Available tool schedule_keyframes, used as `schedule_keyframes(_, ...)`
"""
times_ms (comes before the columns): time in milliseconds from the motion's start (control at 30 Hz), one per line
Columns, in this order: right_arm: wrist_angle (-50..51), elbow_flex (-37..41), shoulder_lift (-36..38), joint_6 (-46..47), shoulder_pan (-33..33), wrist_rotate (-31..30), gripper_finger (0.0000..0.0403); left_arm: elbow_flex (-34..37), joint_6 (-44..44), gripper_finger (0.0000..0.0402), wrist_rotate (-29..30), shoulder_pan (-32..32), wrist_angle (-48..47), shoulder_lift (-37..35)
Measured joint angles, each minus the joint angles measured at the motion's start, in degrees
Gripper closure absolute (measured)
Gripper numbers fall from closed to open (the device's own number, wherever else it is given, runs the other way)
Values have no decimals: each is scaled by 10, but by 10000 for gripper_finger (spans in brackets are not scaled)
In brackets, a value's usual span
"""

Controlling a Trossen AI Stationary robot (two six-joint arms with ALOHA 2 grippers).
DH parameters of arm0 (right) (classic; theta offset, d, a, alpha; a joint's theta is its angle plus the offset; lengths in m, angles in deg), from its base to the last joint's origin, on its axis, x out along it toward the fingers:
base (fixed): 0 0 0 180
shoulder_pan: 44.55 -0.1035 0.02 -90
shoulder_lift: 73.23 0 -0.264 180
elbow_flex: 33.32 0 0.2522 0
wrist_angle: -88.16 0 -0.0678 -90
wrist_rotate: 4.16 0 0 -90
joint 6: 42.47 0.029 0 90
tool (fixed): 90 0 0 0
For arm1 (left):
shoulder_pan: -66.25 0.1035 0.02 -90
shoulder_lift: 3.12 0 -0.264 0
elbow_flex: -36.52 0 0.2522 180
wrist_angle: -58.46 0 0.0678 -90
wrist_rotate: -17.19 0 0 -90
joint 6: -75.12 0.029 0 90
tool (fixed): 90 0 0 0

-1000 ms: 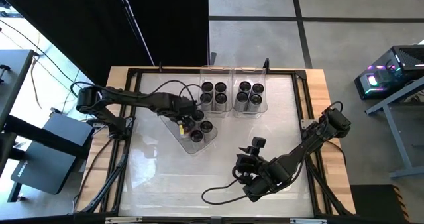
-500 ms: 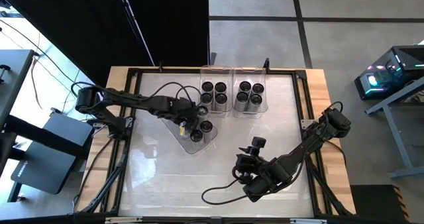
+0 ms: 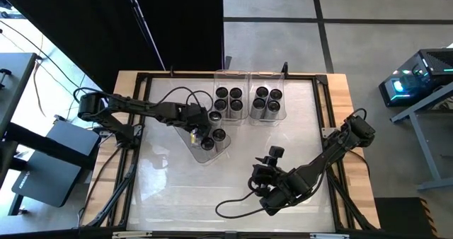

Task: Sort soda cans
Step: Adjust the white pink soda cans

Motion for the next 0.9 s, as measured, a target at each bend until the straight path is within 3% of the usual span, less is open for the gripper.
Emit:
schedule_keyframes(600,0,0,0,1,0,22,277,-3,44,160,-23,0,-37,-2)
schedule_keyframes(900,0,0,0,0,0,22,277,-59,84,184,-33,2,-119,-7)
